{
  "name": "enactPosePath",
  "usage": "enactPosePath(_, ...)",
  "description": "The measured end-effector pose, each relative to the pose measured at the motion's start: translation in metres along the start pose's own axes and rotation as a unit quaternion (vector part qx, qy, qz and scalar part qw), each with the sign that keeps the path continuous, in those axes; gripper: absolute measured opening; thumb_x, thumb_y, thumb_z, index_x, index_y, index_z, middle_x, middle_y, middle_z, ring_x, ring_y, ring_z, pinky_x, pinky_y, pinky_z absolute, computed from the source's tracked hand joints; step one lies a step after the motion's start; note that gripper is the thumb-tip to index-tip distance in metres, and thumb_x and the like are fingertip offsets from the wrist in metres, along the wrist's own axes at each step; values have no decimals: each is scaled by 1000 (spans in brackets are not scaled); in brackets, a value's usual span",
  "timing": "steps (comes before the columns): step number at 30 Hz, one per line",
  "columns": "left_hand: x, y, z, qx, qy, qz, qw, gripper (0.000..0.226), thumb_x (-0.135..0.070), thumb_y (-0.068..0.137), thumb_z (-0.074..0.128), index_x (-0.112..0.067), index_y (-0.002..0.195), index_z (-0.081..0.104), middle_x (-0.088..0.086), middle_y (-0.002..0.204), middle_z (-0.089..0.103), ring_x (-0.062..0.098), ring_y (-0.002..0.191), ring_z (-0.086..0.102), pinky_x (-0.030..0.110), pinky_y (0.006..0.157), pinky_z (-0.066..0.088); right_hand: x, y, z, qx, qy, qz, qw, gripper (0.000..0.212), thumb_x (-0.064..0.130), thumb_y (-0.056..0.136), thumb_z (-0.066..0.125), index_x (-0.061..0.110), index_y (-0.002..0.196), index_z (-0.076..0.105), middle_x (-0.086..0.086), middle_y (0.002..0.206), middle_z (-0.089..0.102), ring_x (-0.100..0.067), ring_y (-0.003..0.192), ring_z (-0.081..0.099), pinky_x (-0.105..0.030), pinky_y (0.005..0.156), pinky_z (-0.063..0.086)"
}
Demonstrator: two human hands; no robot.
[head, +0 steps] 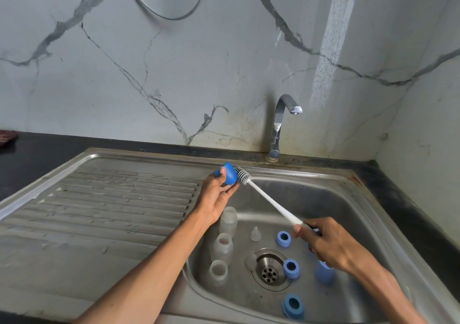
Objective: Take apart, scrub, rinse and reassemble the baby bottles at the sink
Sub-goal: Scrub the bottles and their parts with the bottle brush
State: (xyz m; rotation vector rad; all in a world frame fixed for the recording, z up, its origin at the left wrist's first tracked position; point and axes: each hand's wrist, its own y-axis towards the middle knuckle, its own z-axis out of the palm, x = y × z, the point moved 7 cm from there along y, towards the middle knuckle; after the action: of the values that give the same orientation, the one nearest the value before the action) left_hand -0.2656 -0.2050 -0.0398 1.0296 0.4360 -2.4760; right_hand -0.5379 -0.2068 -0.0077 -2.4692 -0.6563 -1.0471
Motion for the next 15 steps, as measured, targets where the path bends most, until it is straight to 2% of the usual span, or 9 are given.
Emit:
enactPosePath(2, -2, -2, 0, -9, 41, 19, 999, 10, -14, 102, 52, -11, 110, 58, 13, 115, 62, 27, 109, 60, 44, 104, 47, 0, 0, -1, -6, -22, -8, 1000, 29, 41, 99, 54, 19, 89, 71, -3, 63, 49, -11, 45, 38, -25, 46, 37)
enactPosePath(5, -10, -4, -3, -27, 127, 74, 989, 9, -9, 97, 60, -15, 101, 66, 6, 101, 68, 16, 97, 62, 26, 86, 53, 2, 0, 3, -5, -55, -16, 998, 30, 43, 99, 53, 19, 91, 70, -1, 64, 51, -10, 50, 41, -24, 48, 39)
enactPosePath(7, -16, -6, -5, -42, 156, 109, 981, 10, -4, 92, 67, -12, 97, 69, 7, 94, 70, 15, 89, 64, 26, 84, 53, 4, -1, 4, -4, -58, -19, 998, 30, 43, 99, 52, 20, 92, 69, -1, 65, 51, -10, 51, 41, -24, 48, 40)
enactPosePath(10, -23, -5, -12, -73, 135, 131, 979, 11, -3, 88, 70, -6, 99, 67, 9, 92, 71, 17, 86, 68, 26, 81, 58, 5, -1, 2, -8, -22, -17, 1000, 31, 41, 99, 54, 16, 92, 70, -1, 63, 49, -11, 48, 40, -24, 45, 38)
enactPosePath(13, -21, -2, -16, -74, 148, 126, 978, 12, -2, 86, 72, -7, 96, 68, 10, 92, 70, 19, 89, 66, 27, 85, 55, 5, -1, 3, -10, -23, -14, 1000, 32, 42, 99, 54, 16, 90, 70, -1, 62, 49, -12, 48, 40, -25, 45, 38)
enactPosePath(15, -13, -4, -9, -54, 170, 107, 978, 21, -1, 81, 77, -6, 100, 70, 12, 94, 72, 19, 89, 67, 26, 82, 54, 1, 1, 0, -24, -29, -10, 999, 30, 43, 98, 54, 19, 88, 70, -1, 62, 50, -12, 49, 41, -27, 47, 38)
